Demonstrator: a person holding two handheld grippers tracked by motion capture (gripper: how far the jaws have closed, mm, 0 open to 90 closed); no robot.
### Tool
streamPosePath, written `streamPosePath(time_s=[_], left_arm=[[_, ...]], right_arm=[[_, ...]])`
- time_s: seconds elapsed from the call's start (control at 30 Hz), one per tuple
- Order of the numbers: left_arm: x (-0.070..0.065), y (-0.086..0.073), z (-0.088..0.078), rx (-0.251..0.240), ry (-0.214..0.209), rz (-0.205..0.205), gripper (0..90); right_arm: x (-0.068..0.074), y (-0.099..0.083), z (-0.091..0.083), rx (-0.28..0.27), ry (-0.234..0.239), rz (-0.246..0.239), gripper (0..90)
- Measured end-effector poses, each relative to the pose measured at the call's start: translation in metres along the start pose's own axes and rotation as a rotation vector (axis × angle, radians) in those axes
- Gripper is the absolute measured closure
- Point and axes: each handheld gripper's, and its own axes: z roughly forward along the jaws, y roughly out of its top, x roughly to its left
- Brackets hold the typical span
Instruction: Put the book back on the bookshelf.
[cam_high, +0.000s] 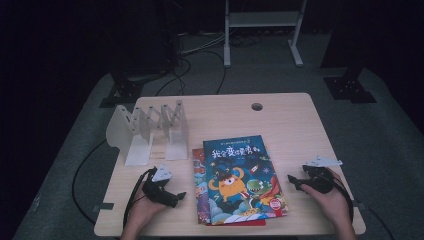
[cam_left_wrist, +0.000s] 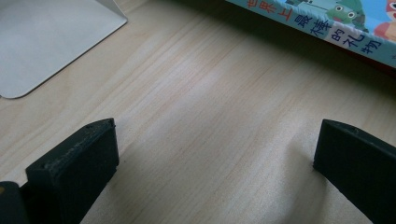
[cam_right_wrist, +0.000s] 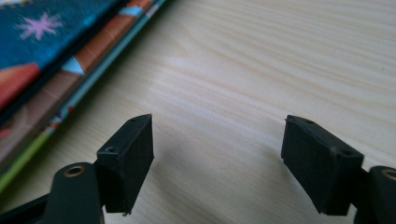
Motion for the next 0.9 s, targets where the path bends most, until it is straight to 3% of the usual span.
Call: streamPosePath(time_s=[0.17,0.4,0.53,0.9], left_arm=[[0.0,0.0,0.0,0.0,0.0,0.001,0.0],[-0.002,0.0,0.0,0.001,-0.006,0.009,0.0],[-0.002,-0.001,0.0,-0.002,-0.008,0.007,0.0],[-0.002,-0.001,0.0,-0.002,-0.008,0.008,0.0]], right_arm=[[0.003,0.016,-0.006,-0.028,0.009,0.013,28.2],[0.009,0.041,-0.003,-0.047,0.039,-0.003,28.1],[0.012,0.052,0.002,-0.068,0.07,0.002,28.3],[0.024,0.078,0.023,-0.051,0.103,-0.028,27.9]])
